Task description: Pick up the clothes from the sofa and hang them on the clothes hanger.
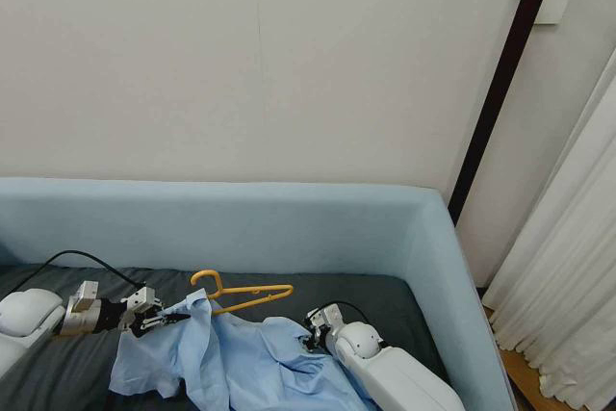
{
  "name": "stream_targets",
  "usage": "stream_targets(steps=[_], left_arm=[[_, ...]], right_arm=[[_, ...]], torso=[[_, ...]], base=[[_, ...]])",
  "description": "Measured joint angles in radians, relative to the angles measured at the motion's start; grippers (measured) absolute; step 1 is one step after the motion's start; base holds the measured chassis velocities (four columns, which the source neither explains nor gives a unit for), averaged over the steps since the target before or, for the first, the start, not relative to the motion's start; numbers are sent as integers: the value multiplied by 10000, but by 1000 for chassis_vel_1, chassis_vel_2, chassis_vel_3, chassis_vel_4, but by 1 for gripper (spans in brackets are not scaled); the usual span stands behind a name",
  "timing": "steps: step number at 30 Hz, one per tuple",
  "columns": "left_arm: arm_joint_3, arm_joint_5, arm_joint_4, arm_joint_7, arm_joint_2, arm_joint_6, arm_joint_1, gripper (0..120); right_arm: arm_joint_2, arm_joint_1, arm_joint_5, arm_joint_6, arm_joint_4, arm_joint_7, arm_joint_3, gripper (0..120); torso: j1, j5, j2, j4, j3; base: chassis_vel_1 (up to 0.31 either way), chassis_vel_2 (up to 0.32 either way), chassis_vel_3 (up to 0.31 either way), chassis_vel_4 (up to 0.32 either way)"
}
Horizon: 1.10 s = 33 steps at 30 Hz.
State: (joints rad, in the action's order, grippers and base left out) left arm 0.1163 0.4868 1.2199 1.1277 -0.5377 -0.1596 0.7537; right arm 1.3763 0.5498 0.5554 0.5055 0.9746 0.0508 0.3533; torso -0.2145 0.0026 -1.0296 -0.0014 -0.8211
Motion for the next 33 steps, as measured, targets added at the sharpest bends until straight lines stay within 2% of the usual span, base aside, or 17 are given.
stream_targets(steps=[1,5,9,13,22,27,33], left_arm=[[0,0,0,0,0,0,0,2],[-1,-4,-41,20,1,-24,-22,2],[-2,-6,-104,36,-7,-43,-77,2],[-19,-6,-134,52,-25,-85,-107,2],[-23,247,-302,347,-57,-353,-187,2],[-202,747,-393,1151,-69,-255,-471,2],[-421,905,-549,1529,-97,-237,-811,2]], right_arm=[[0,0,0,0,0,0,0,27],[-83,20,-24,-161,59,80,16,9],[-229,57,-6,-392,255,185,-29,0],[-462,113,187,-715,726,242,-209,0],[-1779,347,1193,-1047,3013,-82,-440,0],[-2568,601,1658,-1466,4408,-626,-1028,0],[-2898,710,1767,-1598,5056,-767,-1398,0]], torso=[[0,0,0,0,0],[0,0,0,0,0],[0,0,0,0,0],[0,1,0,0,0],[0,2,0,0,0],[0,2,0,-2,1],[1,2,0,0,0]], base=[[0,0,0,0],[0,0,0,0],[0,0,0,0],[0,0,0,0],[0,0,0,0],[0,0,0,0],[0,0,0,0]])
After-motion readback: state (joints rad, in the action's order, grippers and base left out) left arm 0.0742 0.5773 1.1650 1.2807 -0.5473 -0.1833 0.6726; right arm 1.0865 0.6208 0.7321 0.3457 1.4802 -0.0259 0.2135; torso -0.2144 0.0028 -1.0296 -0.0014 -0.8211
